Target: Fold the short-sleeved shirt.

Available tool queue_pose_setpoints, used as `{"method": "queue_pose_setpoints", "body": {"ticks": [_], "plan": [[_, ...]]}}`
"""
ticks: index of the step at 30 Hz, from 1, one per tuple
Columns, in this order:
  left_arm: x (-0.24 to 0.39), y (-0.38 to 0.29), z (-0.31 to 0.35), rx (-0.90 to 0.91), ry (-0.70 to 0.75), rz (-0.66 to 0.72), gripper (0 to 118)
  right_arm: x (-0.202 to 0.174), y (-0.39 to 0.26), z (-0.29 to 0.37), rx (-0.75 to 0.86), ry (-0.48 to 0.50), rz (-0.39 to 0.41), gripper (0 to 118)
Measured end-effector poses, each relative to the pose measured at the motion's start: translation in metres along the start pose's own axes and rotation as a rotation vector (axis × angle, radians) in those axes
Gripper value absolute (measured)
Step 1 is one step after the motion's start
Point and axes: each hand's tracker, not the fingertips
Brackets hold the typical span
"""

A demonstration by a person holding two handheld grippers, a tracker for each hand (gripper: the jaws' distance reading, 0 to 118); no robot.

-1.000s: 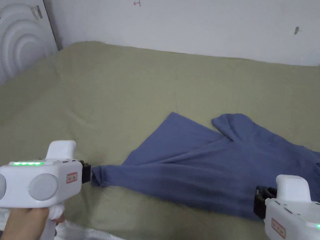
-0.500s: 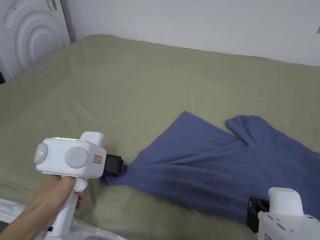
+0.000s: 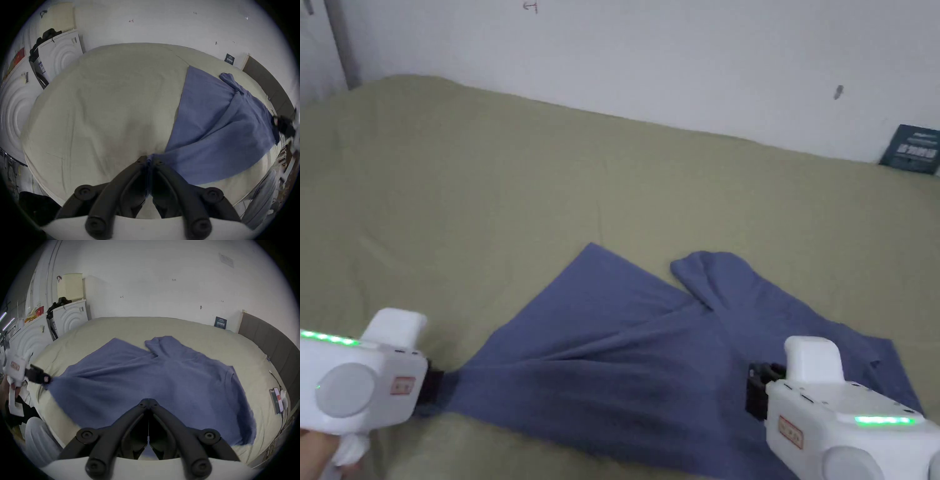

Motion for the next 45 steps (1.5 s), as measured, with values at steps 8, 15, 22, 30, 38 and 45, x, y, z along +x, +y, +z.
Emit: {"method": "queue_pose_setpoints", "body": {"ticks": [8, 15, 22, 30, 38, 45], "plan": [[0.008, -0.004, 0.003, 0.009, 0.02, -0.025, 7, 0.091, 0.091, -0.102, -0.128, -0.083, 0.027, 0], [-0.002, 0.0, -0.003, 0.002, -0.014, 0.033, 7, 0.137, 0.123, -0.175, -0.279, -0.054, 0.009, 21], [-0.007, 0.003, -0.007, -0.014, -0.037, 0.052, 7, 0.131, 0.102, -0.203, -0.435, -0.038, 0.067, 98], [-0.007, 0.004, -0.006, -0.023, -0.046, 0.072, 7, 0.12, 0.119, -0.171, -0.343, -0.055, 0.079, 1], [-0.004, 0.032, 0.054, 0.11, -0.099, 0.118, 7, 0.115, 0.149, -0.053, -0.133, -0.075, 0.122, 2], [0.031, 0.106, 0.122, 0.282, -0.119, 0.058, 7, 0.132, 0.189, 0.075, 0.093, -0.132, 0.093, 1]]}}
